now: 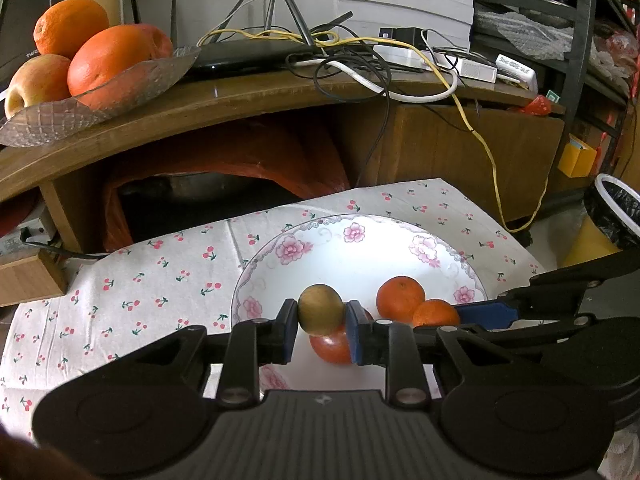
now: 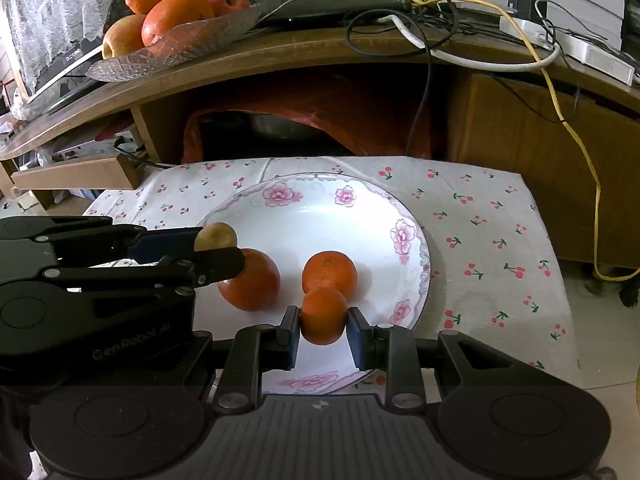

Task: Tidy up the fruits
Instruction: 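Open both tools to release the kiwi and orange into the bowl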

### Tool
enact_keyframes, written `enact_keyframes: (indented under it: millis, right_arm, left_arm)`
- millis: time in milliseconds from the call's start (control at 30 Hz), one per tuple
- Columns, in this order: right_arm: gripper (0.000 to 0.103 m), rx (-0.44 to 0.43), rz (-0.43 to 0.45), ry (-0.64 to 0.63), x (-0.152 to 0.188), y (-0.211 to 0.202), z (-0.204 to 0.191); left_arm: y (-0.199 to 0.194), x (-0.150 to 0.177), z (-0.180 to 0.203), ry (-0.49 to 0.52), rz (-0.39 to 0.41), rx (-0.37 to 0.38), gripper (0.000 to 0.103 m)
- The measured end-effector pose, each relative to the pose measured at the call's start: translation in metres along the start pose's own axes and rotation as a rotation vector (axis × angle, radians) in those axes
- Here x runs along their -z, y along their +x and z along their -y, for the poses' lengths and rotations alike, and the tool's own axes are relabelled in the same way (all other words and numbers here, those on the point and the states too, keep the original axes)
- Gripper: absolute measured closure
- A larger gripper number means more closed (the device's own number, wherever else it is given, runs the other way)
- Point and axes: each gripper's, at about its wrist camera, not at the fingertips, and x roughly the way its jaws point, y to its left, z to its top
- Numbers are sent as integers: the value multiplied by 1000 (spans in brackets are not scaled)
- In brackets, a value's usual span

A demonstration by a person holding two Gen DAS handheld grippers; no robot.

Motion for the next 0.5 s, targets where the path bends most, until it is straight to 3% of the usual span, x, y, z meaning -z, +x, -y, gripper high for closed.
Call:
enact_keyframes:
  millis: [500]
  right_arm:
    - [69, 0, 4, -25, 3, 0, -4]
  left_arm:
    - [3, -3, 0, -20, 4, 10, 63]
